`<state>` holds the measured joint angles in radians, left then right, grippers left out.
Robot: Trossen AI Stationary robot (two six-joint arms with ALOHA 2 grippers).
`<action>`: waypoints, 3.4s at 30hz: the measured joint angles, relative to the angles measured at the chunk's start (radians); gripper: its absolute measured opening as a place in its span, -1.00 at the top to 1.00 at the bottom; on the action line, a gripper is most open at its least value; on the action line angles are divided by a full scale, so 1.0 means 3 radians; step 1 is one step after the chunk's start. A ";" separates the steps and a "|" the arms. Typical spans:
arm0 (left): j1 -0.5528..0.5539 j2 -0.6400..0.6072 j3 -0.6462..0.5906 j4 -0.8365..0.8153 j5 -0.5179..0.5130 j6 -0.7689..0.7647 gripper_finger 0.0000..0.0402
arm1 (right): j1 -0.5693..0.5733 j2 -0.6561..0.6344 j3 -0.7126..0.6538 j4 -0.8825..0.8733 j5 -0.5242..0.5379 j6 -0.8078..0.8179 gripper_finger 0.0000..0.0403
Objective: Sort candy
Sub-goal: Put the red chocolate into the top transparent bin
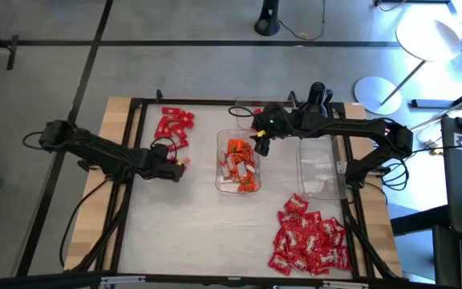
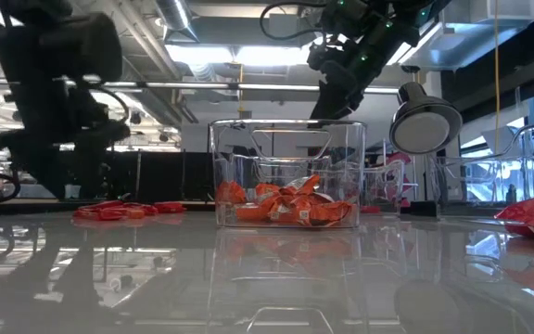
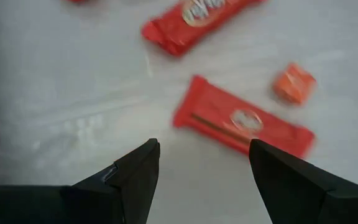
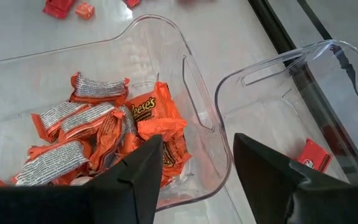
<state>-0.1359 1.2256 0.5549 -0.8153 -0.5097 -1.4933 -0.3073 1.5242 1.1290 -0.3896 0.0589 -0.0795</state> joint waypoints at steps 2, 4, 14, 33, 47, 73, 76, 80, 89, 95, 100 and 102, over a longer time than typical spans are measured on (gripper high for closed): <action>0.0008 0.0010 -0.0103 0.0114 -0.0125 -0.0142 -0.19 | 0.0000 0.0000 0.0000 0.0017 0.0000 0.0000 0.03; 0.0047 0.0010 -0.0231 0.0293 -0.0160 -0.0235 -0.19 | 0.0000 0.0000 0.0000 0.0020 0.0000 0.0007 0.03; -0.0002 0.0000 -0.0505 0.0712 -0.0158 -0.0319 -0.19 | 0.0000 0.0000 0.0000 -0.0014 -0.0061 0.0029 0.03; -0.0215 -0.0186 -0.0298 0.0963 0.0132 -0.0072 -0.19 | 0.0000 0.0000 0.0000 0.0019 -0.0060 0.0025 0.03; -0.0276 0.0131 -0.0283 0.1262 0.0164 -0.0496 -0.19 | 0.0000 0.0000 0.0001 -0.0002 -0.0061 0.0017 0.03; -0.0080 0.0036 -0.0309 0.0756 0.0198 0.0197 -0.19 | 0.0000 -0.0001 0.0001 0.0081 -0.0098 0.0080 0.03; -0.0031 0.0037 -0.0307 0.0968 0.0118 0.0664 -0.19 | 0.0000 -0.0001 0.0001 0.0082 -0.0099 0.0079 0.03; 0.0039 0.0031 -0.0302 0.1183 0.0108 0.1358 -0.19 | 0.0000 -0.0001 0.0001 0.0067 -0.0099 0.0079 0.03; -0.0022 -0.0156 -0.0034 0.0744 0.0188 0.0984 -0.19 | 0.0000 -0.0001 0.0001 0.0010 -0.0100 0.0078 0.03; -0.0231 -0.0066 -0.0180 0.0708 0.0195 0.0312 -0.19 | 0.0000 -0.0001 0.0001 0.0013 -0.0100 0.0076 0.03; -0.0383 0.0056 -0.0331 0.1045 0.0191 0.0054 -0.19 | 0.0000 -0.0001 0.0001 0.0014 -0.0100 0.0074 0.03; -0.0413 0.0099 -0.0369 0.1177 0.0154 0.0092 -0.19 | 0.0000 -0.0001 0.0001 0.0015 -0.0099 0.0074 0.03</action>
<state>-0.2597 1.2553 0.4442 -0.4621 -0.4634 -1.4658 -0.3073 1.5238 1.1294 -0.3852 0.0291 -0.0574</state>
